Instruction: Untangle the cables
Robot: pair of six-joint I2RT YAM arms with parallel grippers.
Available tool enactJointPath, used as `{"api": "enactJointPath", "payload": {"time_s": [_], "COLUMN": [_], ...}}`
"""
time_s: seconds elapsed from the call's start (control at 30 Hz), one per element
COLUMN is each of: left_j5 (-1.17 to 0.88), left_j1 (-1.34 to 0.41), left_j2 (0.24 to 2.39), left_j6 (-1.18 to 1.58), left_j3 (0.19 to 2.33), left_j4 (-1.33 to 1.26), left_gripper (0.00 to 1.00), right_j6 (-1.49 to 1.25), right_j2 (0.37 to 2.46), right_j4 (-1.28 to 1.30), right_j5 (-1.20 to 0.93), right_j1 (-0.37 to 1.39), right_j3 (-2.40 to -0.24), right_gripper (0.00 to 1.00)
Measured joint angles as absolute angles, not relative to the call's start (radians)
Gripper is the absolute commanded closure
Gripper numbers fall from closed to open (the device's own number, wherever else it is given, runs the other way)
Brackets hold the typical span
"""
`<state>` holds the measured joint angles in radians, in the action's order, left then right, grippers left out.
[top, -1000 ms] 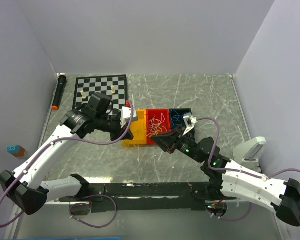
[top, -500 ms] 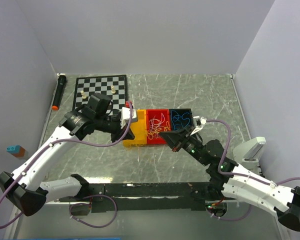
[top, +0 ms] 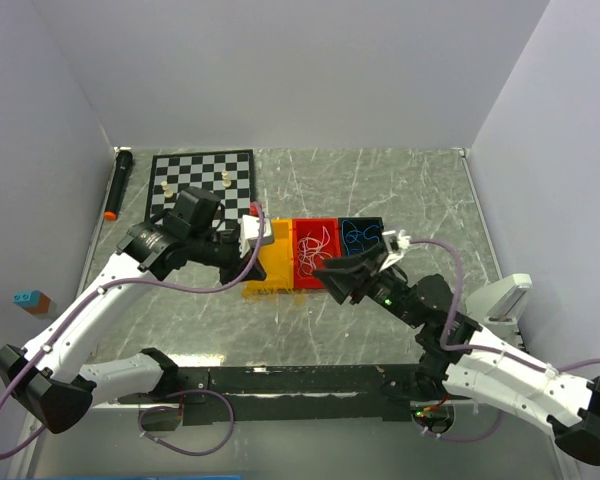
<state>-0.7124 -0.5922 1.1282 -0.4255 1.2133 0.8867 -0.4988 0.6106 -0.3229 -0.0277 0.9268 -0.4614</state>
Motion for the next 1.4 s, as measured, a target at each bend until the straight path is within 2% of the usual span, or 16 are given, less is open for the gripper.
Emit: {"api": "enactJointPath", "payload": {"time_s": [0.23,0.67,0.7,0.8,0.83,1.1,1.4], "left_j5": [-0.711,-0.663,-0.662,-0.663,-0.665,-0.694,-0.730], "left_j1": [-0.592,-0.561,-0.556,-0.549,-0.549,-0.540,-0.537], "left_j2": [1.134,1.193,1.196,1.202,1.203,1.204,1.200], "left_j6": [-0.376,-0.212,-0.202,-0.176,-0.168,-0.136,-0.137], "left_j3": [1.272,1.335,1.335,1.336,1.338,1.357,1.377], "left_j4": [0.888,0.795,0.789,0.781,0.781,0.770,0.776], "left_gripper": [0.99,0.99,0.99,0.99,0.99,0.99,0.99], "right_j6": [-0.481,-0.484,-0.488,-0.511,-0.524,-0.569,-0.599], "right_j2": [0.670,0.435,0.446,0.523,0.568,0.830,0.985], "right_j4": [-0.328,-0.301,-0.303,-0.324,-0.344,-0.469,-0.630], "right_j5": [-0.101,0.012,-0.002,-0.064,-0.089,-0.110,-0.060], "right_j1": [0.927,0.926,0.926,0.927,0.927,0.955,0.956], "right_j3": [-0.457,-0.450,-0.450,-0.450,-0.450,-0.451,-0.503], "right_gripper": [0.40,0.38,0.36,0.18,0.17,0.16,0.19]}}
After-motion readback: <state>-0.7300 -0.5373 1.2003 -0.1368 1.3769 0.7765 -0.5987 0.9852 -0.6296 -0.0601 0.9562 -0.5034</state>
